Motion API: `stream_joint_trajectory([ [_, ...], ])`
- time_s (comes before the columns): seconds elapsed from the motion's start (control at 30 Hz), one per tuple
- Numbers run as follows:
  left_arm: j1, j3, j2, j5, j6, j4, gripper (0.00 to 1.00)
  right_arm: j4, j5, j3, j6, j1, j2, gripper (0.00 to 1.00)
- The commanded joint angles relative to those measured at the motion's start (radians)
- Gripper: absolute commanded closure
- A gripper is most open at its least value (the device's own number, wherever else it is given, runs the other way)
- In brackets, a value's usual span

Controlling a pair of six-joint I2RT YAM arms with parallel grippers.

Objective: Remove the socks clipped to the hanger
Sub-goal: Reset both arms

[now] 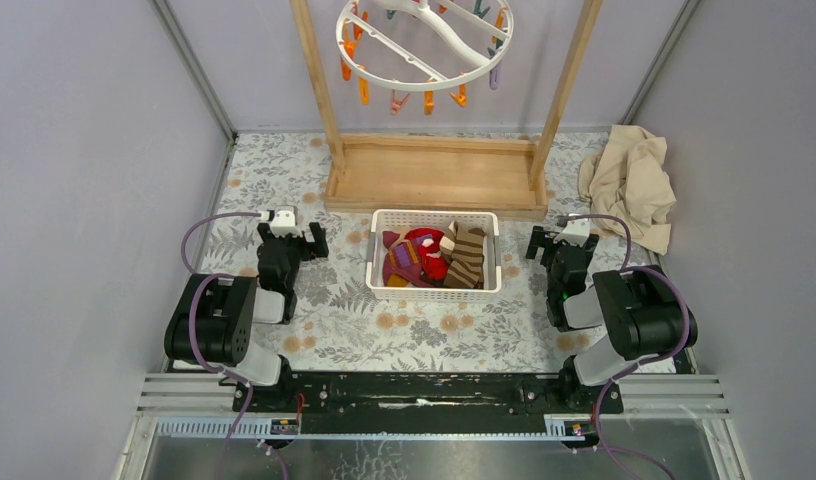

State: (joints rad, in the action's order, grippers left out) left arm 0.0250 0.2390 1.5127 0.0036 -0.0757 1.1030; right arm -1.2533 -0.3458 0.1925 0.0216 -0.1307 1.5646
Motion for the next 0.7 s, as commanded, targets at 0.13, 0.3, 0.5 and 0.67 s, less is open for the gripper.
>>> stream_joint_trajectory([
  [0.13, -0.006, 0.018, 0.008, 0.004, 0.022, 0.071, 0.02, -0.04, 0.005, 0.019, 0.008, 0.005, -0.011, 0.0],
  [0.3, -0.007, 0.017, 0.008, 0.005, 0.022, 0.071, 0.01, -0.041, 0.005, 0.019, 0.008, 0.005, -0.011, 0.0],
  [0.5, -0.007, 0.017, 0.007, 0.004, 0.022, 0.07, 0.02, -0.034, 0.008, 0.025, 0.008, 0.005, -0.008, 0.01],
  [0.67, -0.006, 0.017, 0.007, 0.005, 0.022, 0.071, 0.02, -0.027, 0.007, 0.027, 0.006, 0.006, -0.009, 0.01],
])
